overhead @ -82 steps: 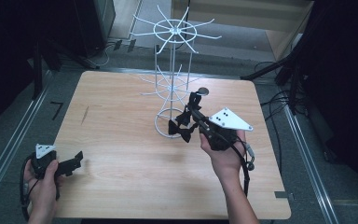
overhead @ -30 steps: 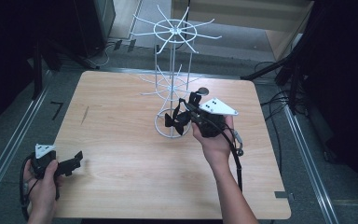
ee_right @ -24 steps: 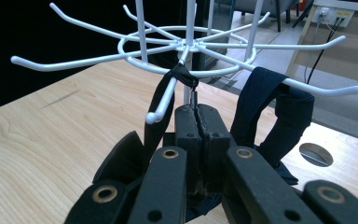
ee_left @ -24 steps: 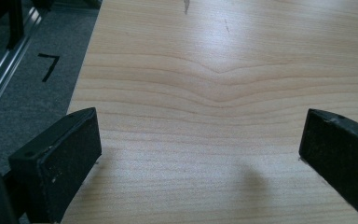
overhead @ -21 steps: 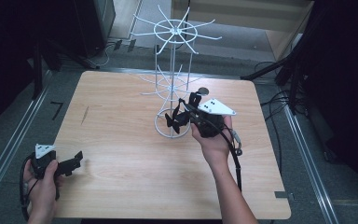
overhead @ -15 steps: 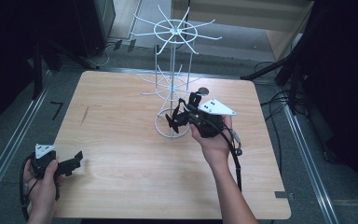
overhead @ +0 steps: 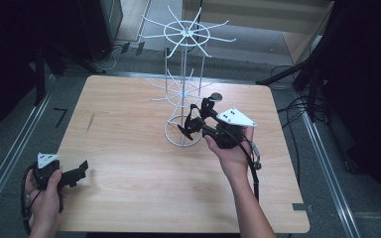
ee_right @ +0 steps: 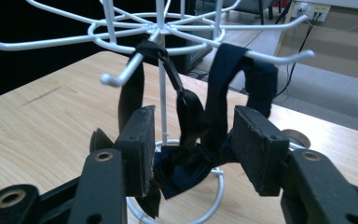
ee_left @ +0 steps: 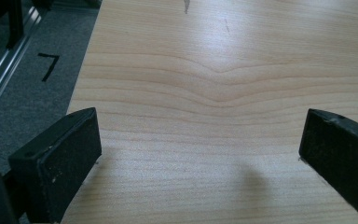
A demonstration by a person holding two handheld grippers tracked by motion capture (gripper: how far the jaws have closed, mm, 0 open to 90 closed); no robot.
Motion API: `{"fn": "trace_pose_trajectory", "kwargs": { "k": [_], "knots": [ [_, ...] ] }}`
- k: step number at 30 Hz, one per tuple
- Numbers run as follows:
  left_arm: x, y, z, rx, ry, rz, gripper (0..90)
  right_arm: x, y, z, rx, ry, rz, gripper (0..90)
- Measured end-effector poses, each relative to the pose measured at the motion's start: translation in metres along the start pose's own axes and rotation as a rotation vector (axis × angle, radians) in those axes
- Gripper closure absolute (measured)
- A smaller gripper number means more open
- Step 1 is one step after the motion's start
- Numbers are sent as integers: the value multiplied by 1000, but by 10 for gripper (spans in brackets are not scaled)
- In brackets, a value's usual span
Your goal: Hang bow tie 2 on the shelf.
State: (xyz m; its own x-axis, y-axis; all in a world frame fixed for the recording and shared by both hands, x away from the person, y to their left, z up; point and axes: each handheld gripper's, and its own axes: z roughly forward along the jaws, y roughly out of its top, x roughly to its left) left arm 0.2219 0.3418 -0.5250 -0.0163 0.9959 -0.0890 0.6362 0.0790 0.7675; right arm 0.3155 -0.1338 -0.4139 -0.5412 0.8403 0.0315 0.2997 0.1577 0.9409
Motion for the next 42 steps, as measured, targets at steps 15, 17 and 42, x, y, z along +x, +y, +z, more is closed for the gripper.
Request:
{"fn": "trace_pose_trajectory", "kwargs": {
  "k": [15,17,42],
  "knots": [
    [0,0,0,0,1,0,0,-11,-16,-11,-5,-5,37,444],
    [0,0,0,0,1,0,0,-12,-16,-12,-5,-6,37,436],
    [-1,0,0,0,5,5,0,-53,-67,-48,44,-44,150,9]
  ]
}}
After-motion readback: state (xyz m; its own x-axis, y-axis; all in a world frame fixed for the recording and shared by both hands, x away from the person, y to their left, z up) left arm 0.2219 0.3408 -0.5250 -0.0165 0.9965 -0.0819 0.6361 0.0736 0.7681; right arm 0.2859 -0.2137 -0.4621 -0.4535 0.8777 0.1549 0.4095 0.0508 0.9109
